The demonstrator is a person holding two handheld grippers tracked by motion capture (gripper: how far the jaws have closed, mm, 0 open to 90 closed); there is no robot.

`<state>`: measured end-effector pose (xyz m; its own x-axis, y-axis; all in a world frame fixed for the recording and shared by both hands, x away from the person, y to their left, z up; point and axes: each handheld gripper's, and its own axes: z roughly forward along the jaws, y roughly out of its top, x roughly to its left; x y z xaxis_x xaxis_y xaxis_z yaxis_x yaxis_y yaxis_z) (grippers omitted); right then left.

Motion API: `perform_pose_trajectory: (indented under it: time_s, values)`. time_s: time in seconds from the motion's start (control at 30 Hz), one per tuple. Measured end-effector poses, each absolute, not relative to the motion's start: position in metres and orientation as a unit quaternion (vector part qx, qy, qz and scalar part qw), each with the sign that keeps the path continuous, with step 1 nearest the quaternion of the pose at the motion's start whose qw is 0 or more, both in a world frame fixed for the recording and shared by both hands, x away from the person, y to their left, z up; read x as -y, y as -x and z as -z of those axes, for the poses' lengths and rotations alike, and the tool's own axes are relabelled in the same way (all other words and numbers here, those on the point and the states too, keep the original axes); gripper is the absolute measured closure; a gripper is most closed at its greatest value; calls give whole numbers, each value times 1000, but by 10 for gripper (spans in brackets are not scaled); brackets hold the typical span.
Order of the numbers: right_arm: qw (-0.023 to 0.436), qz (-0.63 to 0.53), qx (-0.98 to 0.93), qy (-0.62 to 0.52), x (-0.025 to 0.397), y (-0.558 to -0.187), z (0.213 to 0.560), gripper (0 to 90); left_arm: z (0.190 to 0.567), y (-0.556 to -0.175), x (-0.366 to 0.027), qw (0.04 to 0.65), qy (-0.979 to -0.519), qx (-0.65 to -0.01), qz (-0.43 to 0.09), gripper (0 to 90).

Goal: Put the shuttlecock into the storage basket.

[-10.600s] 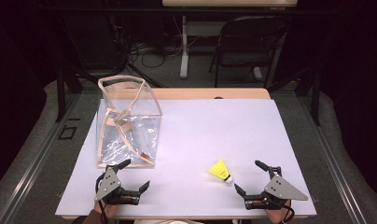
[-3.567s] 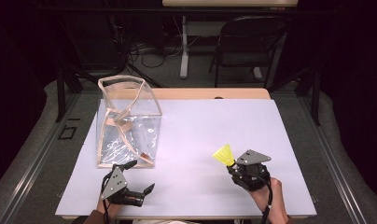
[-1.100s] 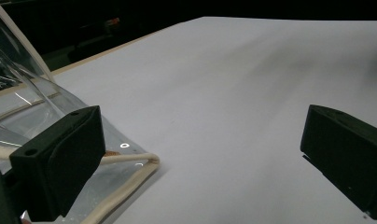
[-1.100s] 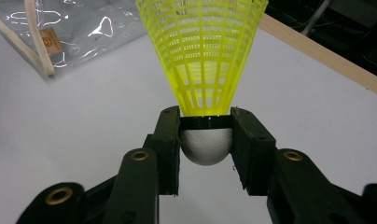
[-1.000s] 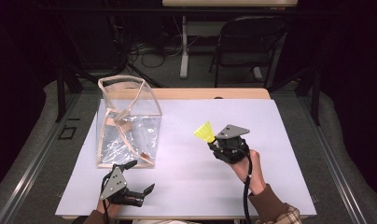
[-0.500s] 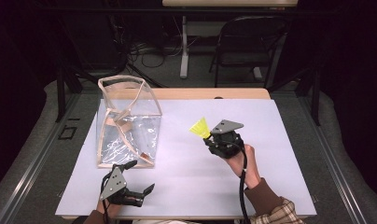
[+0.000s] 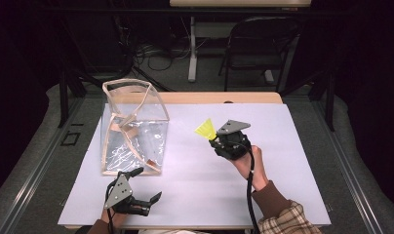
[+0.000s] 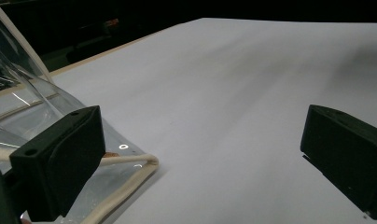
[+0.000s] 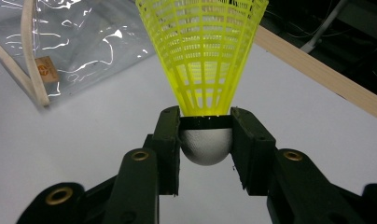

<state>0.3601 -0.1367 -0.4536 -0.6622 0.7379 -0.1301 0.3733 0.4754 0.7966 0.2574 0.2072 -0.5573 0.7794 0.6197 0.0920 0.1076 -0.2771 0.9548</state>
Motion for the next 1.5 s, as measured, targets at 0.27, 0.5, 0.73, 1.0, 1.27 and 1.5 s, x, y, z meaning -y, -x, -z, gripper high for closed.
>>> perform_pose_trajectory:
  time_s: [0.27,0.5,0.73,1.0,1.27,1.5]
  values:
    - [235,-390,-827,-330,130,-367,449,649,557,-257,-207,552,-765,-238,-232,0]
    - [234,-396,-826,-325,125,-374,442,649,557,-257,-207,552,-765,-238,-232,0]
    - [236,-401,-825,-321,119,-383,436,650,557,-257,-207,552,-765,-238,-232,0]
    - [234,-406,-823,-320,114,-392,431,650,557,-257,-207,552,-765,-238,-231,0]
    - [233,-411,-820,-322,112,-398,427,650,557,-257,-207,552,-765,-238,-231,0]
    - [233,-414,-819,-322,108,-403,423,650,557,-257,-208,552,-765,-237,-231,0]
